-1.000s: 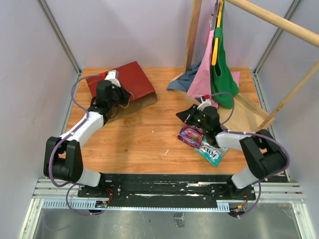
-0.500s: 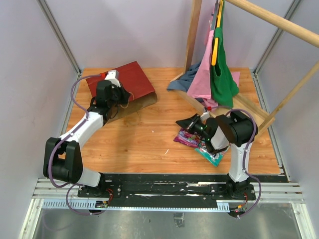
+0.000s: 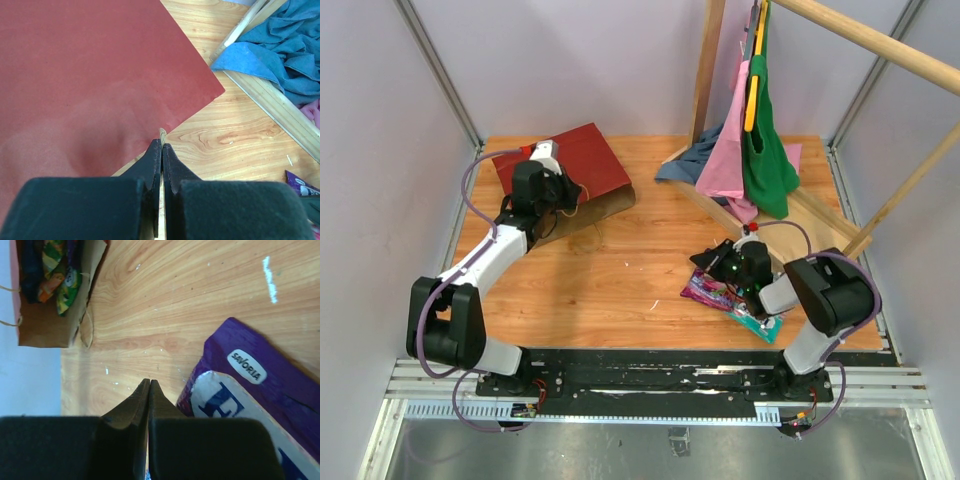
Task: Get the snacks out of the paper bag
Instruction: Adjust the snack at the center of the board, then take out the snack from the paper bag.
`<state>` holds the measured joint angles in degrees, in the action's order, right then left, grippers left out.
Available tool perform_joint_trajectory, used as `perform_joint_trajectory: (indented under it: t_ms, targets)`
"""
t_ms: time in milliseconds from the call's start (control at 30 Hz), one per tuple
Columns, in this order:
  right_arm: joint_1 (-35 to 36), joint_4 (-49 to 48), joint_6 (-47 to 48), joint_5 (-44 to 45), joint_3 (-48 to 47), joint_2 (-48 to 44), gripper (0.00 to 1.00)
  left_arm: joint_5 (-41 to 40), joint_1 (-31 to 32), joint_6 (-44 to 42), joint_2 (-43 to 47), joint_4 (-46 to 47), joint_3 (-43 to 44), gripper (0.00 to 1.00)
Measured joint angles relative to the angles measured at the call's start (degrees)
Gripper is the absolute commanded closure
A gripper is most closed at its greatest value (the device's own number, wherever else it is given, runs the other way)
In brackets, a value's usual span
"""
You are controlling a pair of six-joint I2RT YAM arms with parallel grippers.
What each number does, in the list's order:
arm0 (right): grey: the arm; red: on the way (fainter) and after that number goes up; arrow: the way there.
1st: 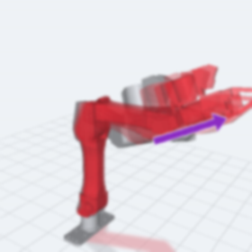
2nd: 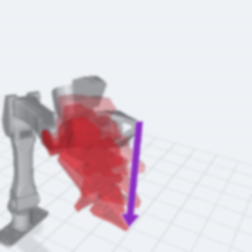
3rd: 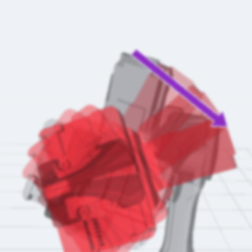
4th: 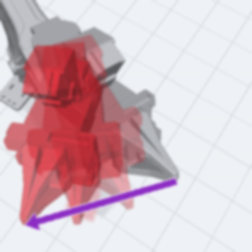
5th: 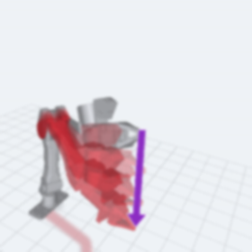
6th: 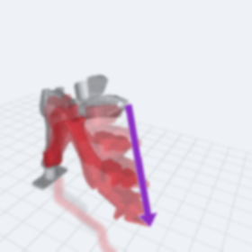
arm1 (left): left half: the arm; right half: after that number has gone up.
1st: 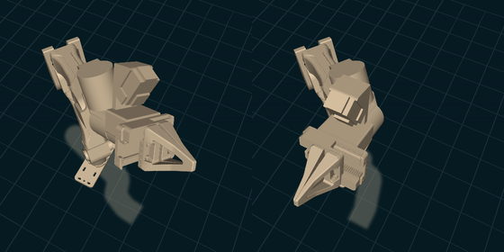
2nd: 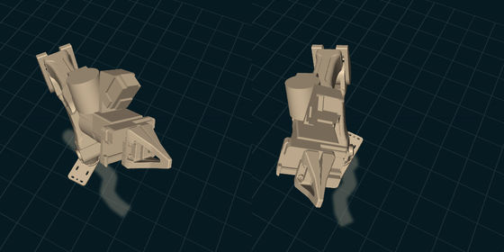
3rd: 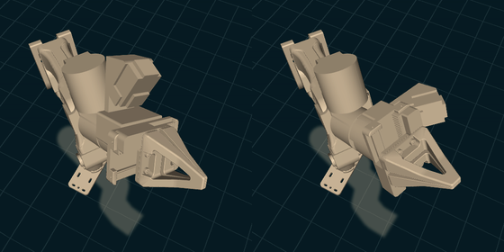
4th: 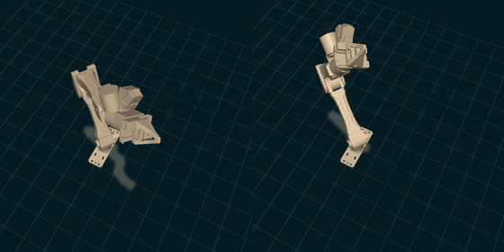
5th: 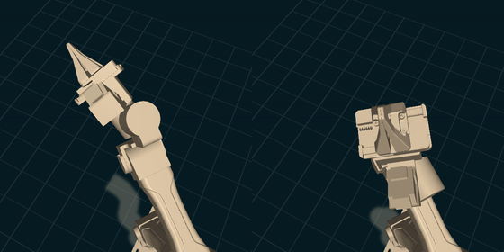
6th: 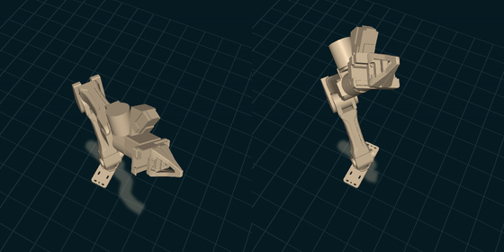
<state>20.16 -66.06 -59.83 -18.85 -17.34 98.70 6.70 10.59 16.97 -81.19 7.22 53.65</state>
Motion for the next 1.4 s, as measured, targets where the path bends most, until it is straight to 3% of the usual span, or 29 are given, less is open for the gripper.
perform_joint_trajectory:
  t_ms: [433,733,900,1100,1400]
  targets:
    - [-0.3,21.0,10.8,4.1,-4.6,-12.7,0.94,0.9,0.0,0.0,0.1,0.0,0.0,0.99]
    - [4.7,38.7,21.1,12.0,-14.3,-29.9,0.96,1.0,0.0,0.0,0.7,0.0,0.0,0.99]
    - [6.3,41.4,22.4,14.4,-8.7,-34.5,0.98,1.2,0.0,0.0,1.3,0.0,0.0,0.99]
    - [6.3,43.7,20.0,15.2,2.9,-32.9,0.99,1.6,0.0,0.1,2.1,0.1,0.0,0.99]
    - [6.3,48.8,19.9,17.3,1.8,-38.1,0.94,2.6,0.0,1.1,2.4,0.2,0.0,1.00]
